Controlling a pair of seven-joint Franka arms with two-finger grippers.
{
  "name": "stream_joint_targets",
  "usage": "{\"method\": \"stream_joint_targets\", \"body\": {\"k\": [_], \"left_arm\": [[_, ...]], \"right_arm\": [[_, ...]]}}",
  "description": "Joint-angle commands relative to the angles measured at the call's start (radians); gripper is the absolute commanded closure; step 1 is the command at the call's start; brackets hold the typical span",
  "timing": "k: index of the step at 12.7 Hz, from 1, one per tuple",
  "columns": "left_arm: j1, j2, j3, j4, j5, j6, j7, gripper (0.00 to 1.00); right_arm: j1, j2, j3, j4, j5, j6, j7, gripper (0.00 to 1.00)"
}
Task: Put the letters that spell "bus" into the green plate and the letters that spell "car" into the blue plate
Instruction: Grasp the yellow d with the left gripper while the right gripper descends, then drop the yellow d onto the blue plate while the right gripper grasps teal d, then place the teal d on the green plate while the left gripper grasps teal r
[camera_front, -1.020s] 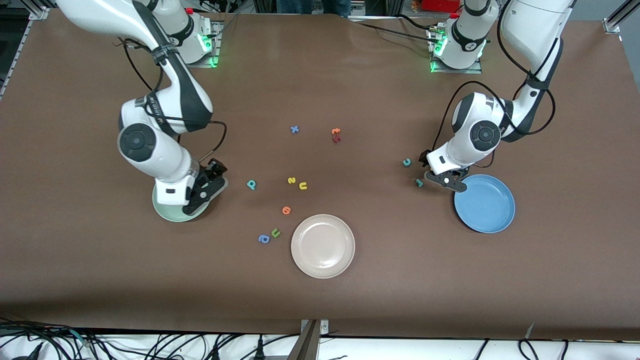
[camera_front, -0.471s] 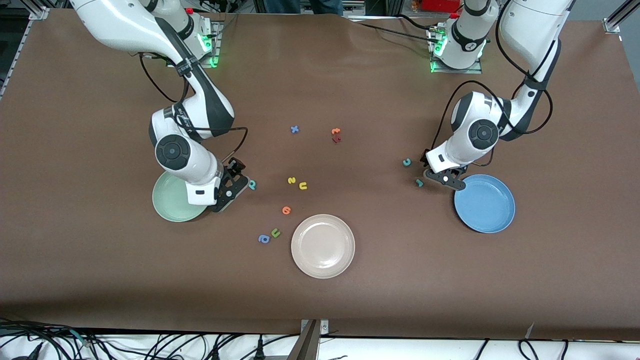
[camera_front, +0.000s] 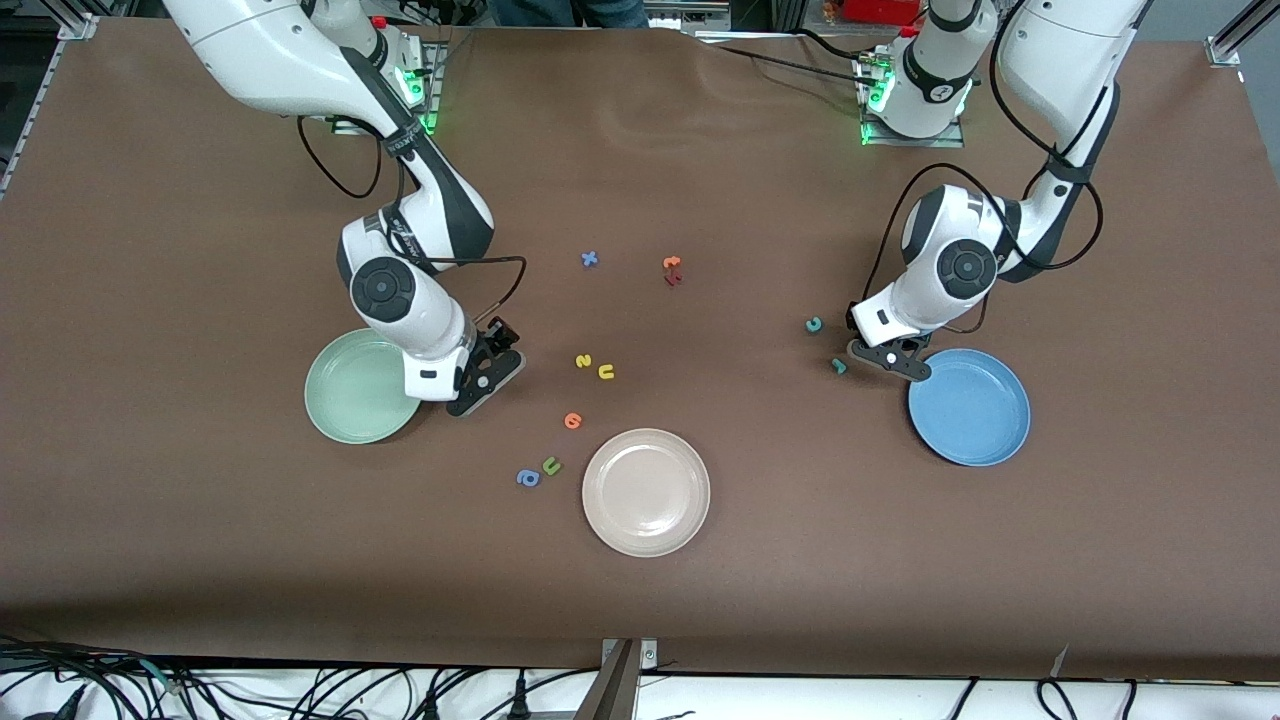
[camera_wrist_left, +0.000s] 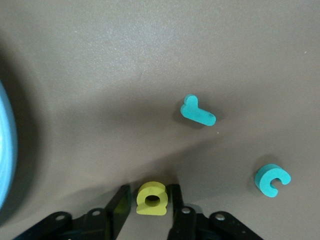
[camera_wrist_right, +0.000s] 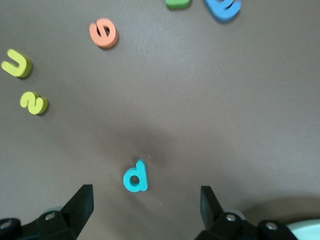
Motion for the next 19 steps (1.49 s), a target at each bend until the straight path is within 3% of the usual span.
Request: {"method": "stream_joint_targets", "body": {"k": [1,4,6,9,12,16,17,19], "left_arm": [[0.000,-0.007,-0.001,-0.002,0.009,0.012,0.027,0.81],[0.000,-0.076,0.001,0.026,0.009,-0.089,0.029,0.81],[0.005,-0.111,0.004,0.081,0.009,-0.184,0.032,0.81],[0.011,-0.108,0.024,0.235,0.219,-0.341,0.039,0.80],[0.071,-0.082,0.021,0.262,0.272,-0.340,0.100,0.80],[0.162,0.043,0.021,0.336,0.272,-0.291,0.206,0.79],[0.198,0.080,0.017,0.331,0.271,-0.242,0.210,0.79],[0.209,0.125,0.016,0.329,0.271,-0.200,0.208,0.71]], "right_arm": [[0.004,-0.016,0.004,-0.045,0.000,0.038,0.013,0.06],[0.021,-0.008,0.004,-0.050,-0.009,0.039,0.011,0.08],[0.026,0.000,0.002,-0.050,-0.059,0.047,0.013,0.11],[0.027,0.015,0.004,-0.053,-0.101,0.062,0.011,0.11],[0.027,0.026,0.002,-0.076,-0.126,0.109,0.011,0.11],[0.034,0.052,0.002,-0.080,-0.139,0.171,0.011,0.12],[0.035,0.055,0.001,-0.080,-0.147,0.171,0.011,0.16],[0.035,0.064,0.001,-0.082,-0.162,0.191,0.011,0.19]]}}
